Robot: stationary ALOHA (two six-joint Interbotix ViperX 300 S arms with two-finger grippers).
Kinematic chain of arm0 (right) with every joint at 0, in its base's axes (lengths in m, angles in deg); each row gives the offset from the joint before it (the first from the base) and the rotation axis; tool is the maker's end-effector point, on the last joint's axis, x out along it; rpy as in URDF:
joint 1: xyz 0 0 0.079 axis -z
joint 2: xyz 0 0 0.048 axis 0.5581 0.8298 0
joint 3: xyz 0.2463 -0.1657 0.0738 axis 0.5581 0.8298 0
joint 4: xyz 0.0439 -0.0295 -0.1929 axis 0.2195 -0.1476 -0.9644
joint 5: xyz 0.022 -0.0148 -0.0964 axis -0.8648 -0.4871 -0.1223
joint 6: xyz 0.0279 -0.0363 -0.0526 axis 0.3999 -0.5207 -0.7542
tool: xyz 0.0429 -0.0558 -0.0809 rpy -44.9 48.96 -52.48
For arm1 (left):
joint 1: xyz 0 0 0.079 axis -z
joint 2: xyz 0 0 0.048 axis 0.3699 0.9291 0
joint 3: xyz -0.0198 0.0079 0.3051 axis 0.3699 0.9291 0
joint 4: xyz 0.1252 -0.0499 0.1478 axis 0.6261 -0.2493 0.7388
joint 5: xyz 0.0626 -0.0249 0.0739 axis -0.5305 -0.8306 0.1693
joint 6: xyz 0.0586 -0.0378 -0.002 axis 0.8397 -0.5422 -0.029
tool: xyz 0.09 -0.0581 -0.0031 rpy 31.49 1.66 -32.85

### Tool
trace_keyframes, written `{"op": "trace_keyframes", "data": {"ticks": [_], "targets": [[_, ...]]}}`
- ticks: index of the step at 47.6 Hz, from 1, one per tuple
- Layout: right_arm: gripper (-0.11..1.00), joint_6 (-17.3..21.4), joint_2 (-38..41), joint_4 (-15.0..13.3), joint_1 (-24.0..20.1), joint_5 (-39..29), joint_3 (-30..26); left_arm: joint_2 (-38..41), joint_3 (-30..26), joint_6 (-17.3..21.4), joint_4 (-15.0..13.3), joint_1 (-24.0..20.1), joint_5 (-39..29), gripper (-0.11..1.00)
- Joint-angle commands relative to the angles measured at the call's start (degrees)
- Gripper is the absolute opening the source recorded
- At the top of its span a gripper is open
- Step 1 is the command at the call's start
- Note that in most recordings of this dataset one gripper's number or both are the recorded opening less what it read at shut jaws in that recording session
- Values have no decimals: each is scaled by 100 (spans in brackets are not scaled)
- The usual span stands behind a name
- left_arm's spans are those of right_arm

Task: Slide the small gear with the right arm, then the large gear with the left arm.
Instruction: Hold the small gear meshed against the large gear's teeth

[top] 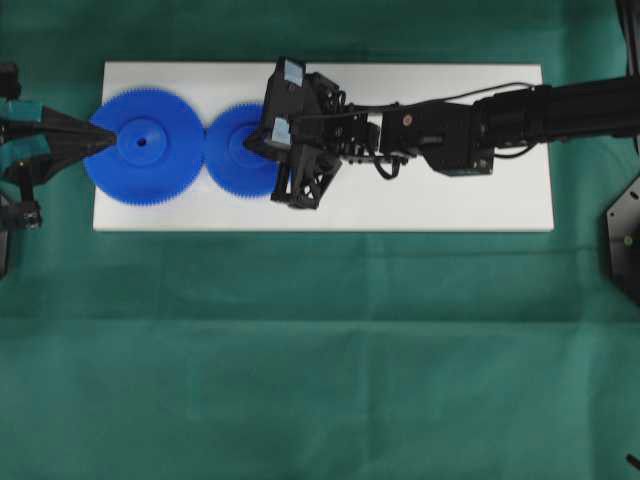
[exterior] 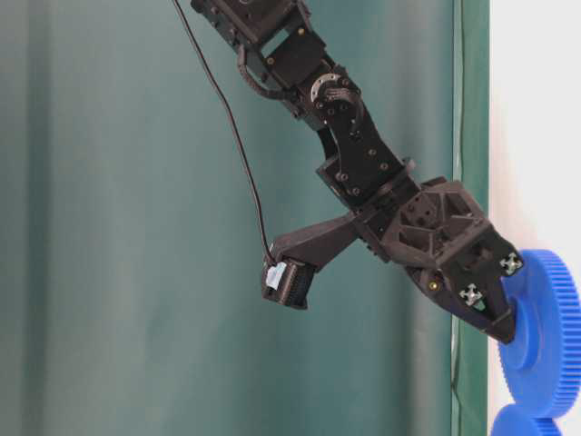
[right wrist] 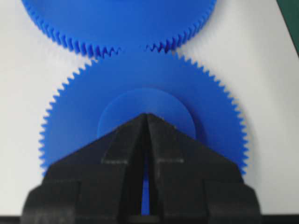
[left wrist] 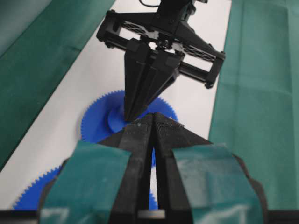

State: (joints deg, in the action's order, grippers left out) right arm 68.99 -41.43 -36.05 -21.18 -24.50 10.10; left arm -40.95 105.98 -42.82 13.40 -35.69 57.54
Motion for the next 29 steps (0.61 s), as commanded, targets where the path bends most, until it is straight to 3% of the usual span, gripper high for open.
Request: {"op": "trace_keyframes", "data": {"ticks": [1, 29], "targets": [[50, -9, 18, -18, -88, -176, 26, 53, -62, 9, -9, -18, 70, 0], [50, -9, 18, -18, -88, -237, 53, 53, -62, 0, -9, -18, 70, 0]]}}
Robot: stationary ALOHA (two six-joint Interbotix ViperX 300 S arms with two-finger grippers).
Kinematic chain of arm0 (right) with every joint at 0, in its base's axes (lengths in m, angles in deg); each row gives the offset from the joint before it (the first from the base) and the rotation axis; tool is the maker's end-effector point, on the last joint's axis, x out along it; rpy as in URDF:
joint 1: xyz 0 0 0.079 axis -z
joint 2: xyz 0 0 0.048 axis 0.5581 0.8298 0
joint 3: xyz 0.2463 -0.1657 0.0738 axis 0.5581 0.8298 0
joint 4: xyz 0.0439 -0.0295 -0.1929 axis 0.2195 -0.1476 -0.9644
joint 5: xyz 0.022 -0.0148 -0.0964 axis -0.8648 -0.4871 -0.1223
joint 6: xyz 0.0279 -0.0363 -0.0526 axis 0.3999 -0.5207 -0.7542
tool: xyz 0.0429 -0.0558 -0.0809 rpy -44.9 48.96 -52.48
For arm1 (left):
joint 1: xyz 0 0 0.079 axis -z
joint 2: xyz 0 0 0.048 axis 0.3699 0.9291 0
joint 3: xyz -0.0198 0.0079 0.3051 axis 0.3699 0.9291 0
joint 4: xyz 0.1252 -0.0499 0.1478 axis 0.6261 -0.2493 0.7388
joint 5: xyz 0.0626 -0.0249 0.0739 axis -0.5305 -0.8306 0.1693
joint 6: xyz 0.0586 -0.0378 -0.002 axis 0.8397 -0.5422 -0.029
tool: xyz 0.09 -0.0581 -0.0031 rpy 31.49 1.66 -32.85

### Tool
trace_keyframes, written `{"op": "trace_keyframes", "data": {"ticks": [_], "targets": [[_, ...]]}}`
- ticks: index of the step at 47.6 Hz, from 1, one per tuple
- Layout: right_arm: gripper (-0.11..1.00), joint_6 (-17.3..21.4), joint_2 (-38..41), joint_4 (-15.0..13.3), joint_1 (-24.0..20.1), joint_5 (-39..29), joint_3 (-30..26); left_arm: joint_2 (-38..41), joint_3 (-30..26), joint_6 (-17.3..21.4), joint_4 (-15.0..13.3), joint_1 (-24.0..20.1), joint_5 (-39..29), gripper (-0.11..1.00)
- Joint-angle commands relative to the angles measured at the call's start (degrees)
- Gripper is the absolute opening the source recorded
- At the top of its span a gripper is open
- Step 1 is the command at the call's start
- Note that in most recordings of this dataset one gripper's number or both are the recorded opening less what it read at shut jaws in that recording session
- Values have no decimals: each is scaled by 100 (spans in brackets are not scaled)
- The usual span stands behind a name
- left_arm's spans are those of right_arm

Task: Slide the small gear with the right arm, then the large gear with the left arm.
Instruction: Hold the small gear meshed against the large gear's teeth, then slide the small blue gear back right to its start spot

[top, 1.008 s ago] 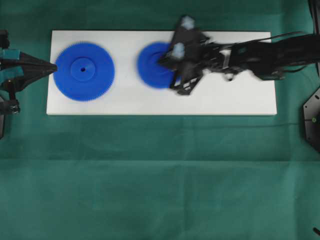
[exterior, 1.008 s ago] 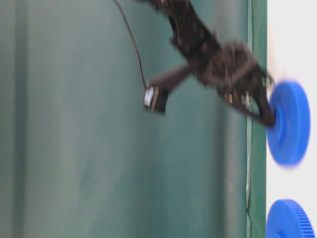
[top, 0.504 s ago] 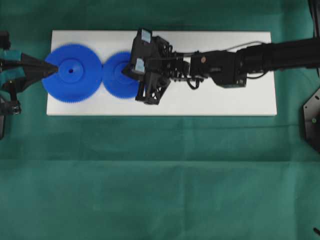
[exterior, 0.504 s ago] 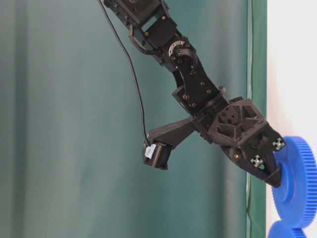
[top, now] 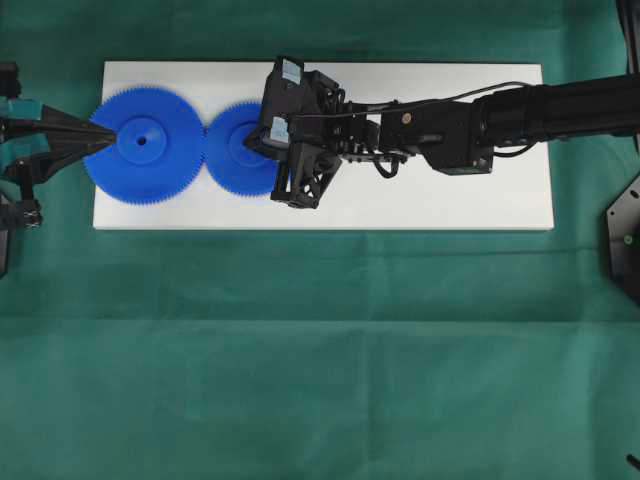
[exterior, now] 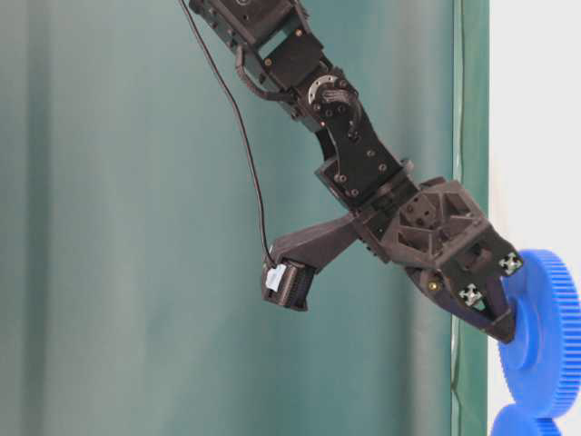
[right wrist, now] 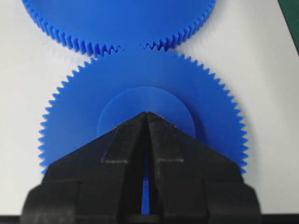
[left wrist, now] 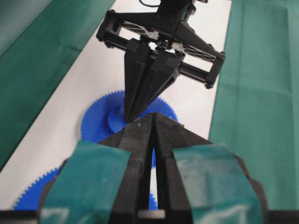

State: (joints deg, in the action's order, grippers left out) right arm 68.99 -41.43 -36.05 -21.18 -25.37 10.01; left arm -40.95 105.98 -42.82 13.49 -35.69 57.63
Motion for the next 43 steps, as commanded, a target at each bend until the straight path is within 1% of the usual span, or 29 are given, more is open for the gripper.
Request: {"op": "trace_keyframes", "data": {"ticks": [1, 15, 19, 24, 29, 35, 38, 39, 43], "targets": [[50, -9, 18, -18, -88, -158, 53, 53, -53, 9, -18, -18, 62, 0], [50, 0, -105, -18, -79, -176, 141, 53, -53, 0, -18, -18, 62, 0], [50, 0, -211, -18, -53, -185, 264, 44, -44, 0, -18, -18, 62, 0], [50, 0, -404, -18, 26, -176, 563, 44, -18, 0, -18, -18, 62, 0], [50, 9, -633, -18, 114, -176, 976, 18, 18, 0, -18, -18, 62, 0], [50, 9, -1055, 0, 237, -185, 1688, -18, 44, 0, -18, -18, 62, 0], [50, 18, -1292, 35, 308, -176, 2092, -26, 62, 0, -18, -18, 62, 0], [50, 26, -1424, 44, 352, -185, 2303, -35, 62, 0, -18, -18, 62, 0], [50, 141, -1819, 88, 510, -176, 2927, -35, 79, 0, -18, -18, 62, 0]]}}
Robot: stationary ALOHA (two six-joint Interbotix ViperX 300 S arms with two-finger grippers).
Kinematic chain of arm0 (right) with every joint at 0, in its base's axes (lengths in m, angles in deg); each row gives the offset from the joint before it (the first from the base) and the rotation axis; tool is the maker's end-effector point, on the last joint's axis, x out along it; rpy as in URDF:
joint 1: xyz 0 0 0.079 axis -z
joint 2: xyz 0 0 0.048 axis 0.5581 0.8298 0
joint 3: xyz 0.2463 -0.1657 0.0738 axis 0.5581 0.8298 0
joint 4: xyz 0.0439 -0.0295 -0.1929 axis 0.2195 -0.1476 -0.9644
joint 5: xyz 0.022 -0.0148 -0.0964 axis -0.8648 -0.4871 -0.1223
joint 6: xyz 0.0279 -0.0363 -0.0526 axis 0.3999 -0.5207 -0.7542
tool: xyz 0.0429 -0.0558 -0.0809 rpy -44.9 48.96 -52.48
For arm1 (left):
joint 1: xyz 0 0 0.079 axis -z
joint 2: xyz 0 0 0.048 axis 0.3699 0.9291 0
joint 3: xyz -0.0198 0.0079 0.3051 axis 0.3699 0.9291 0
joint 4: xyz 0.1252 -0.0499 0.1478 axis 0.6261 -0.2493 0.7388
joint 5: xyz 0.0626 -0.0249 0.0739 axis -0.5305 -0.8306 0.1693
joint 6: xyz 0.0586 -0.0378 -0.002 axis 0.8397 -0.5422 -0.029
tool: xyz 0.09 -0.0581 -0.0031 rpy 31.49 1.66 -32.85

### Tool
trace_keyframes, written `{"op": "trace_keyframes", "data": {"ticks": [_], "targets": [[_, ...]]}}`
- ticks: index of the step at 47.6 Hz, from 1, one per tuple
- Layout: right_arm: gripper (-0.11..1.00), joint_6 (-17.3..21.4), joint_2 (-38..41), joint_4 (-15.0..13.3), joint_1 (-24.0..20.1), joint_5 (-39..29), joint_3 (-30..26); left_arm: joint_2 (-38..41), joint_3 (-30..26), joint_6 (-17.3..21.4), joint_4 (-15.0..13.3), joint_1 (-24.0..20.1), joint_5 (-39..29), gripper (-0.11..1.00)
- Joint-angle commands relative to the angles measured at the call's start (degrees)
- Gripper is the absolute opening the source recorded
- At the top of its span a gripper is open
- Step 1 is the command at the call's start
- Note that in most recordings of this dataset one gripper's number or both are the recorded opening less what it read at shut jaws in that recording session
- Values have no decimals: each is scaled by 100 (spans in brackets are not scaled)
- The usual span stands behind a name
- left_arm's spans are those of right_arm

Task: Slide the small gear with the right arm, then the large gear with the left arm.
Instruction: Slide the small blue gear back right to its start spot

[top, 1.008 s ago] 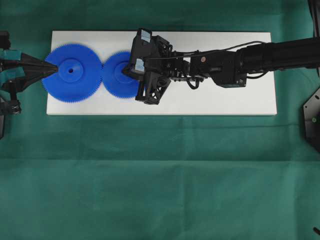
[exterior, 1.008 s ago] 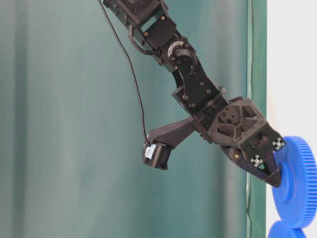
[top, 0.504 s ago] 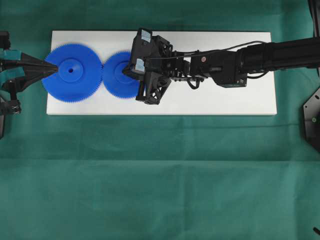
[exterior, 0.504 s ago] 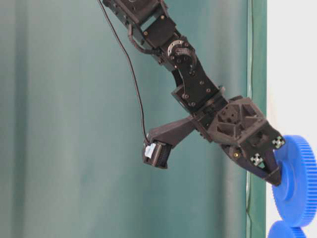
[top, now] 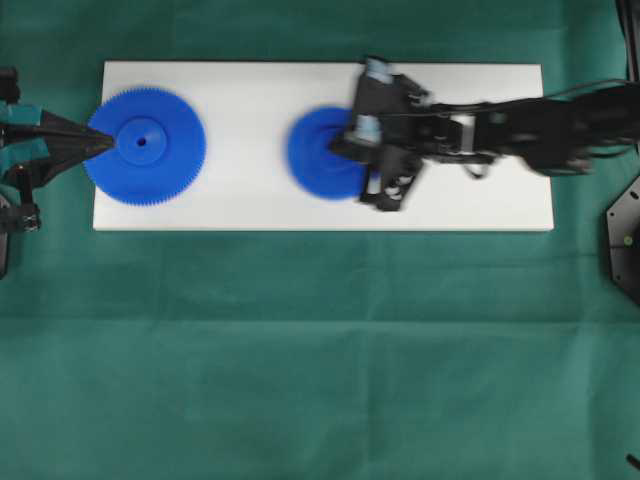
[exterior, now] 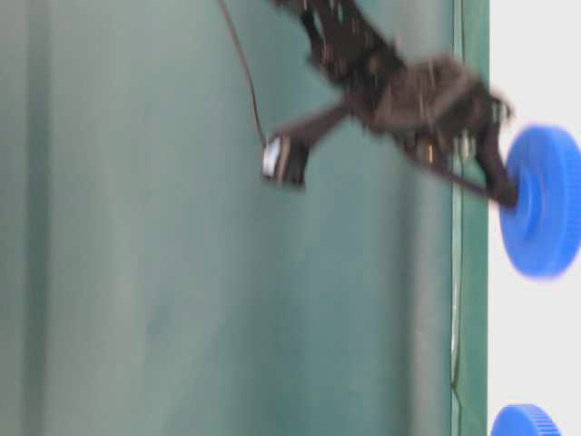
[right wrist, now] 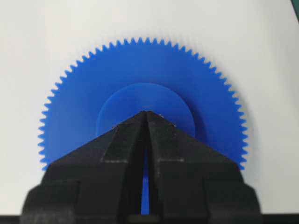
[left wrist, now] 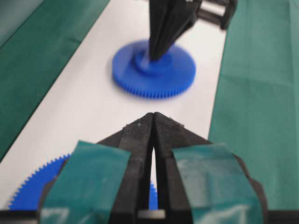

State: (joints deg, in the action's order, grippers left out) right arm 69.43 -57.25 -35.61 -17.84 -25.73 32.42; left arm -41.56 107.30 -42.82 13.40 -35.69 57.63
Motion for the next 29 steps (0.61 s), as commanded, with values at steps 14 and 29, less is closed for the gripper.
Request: {"op": "trace_keyframes", "data": {"ticks": [14, 29], "targets": [[50, 984, -1995, 26, 677, -44, 2558, 9, -26, 9, -9, -18, 62, 0], [50, 1283, -3076, 35, 817, -105, 3190, 35, -18, 0, -9, -18, 62, 0]]}}
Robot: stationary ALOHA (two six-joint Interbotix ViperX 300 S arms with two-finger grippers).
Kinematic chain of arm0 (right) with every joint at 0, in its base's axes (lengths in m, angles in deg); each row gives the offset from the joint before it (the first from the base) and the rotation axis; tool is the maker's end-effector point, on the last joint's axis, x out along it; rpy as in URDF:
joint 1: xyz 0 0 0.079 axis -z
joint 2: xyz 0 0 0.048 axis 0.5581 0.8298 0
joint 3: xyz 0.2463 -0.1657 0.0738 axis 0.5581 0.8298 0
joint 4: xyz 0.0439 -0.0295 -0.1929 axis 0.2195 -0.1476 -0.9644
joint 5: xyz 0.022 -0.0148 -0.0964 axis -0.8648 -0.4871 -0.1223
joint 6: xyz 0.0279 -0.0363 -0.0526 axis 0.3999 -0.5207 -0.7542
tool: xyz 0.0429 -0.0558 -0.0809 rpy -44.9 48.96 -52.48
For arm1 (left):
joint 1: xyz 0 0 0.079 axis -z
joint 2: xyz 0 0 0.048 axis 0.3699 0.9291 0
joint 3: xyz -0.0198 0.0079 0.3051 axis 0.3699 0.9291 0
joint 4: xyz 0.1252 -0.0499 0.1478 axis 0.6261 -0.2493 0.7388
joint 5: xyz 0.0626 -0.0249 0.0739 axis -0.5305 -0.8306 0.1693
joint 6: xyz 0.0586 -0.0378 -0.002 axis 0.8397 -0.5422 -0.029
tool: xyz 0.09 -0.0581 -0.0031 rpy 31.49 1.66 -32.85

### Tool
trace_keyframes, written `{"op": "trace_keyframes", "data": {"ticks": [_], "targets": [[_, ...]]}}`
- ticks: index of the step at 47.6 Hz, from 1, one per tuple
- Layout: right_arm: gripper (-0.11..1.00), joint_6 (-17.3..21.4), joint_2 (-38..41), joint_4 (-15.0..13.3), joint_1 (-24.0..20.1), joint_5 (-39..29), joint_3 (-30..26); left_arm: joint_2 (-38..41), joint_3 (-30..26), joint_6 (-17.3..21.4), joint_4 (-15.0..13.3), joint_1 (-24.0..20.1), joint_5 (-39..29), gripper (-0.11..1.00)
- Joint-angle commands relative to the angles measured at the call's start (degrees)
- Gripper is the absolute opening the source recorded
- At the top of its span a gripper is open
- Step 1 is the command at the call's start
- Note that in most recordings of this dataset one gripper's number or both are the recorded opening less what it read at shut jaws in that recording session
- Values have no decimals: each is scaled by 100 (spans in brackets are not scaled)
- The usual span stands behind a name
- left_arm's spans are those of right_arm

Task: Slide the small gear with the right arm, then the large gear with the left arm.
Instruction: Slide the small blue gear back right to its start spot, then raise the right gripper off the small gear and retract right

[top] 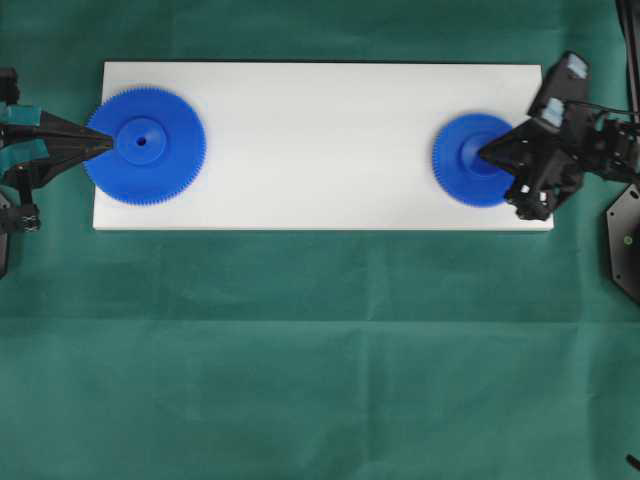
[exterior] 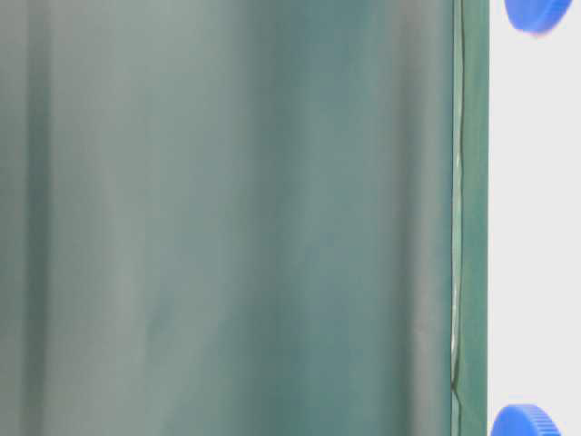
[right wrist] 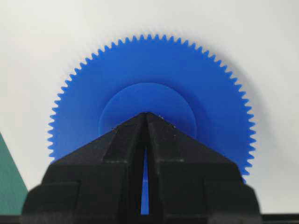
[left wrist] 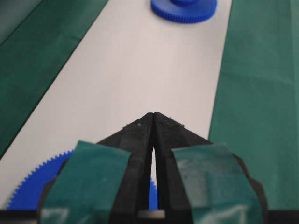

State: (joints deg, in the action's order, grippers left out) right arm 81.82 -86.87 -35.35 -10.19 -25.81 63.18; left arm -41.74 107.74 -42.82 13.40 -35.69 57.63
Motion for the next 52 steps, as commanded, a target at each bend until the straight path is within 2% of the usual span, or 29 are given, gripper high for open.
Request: {"op": "trace_keyframes", "data": {"ticks": [1, 22, 42, 52], "targets": [[50, 44, -141, 9, 53, -105, 132, 53, -62, 0, -9, -18, 62, 0], [50, 44, -193, -44, 88, -105, 114, 70, -62, 0, -9, -18, 62, 0], [50, 35, -193, -149, 431, -123, 123, 70, -26, 0, -9, -18, 62, 0], [50, 35, -202, -167, 439, -114, 88, 70, -26, 0, -9, -18, 62, 0]]}}
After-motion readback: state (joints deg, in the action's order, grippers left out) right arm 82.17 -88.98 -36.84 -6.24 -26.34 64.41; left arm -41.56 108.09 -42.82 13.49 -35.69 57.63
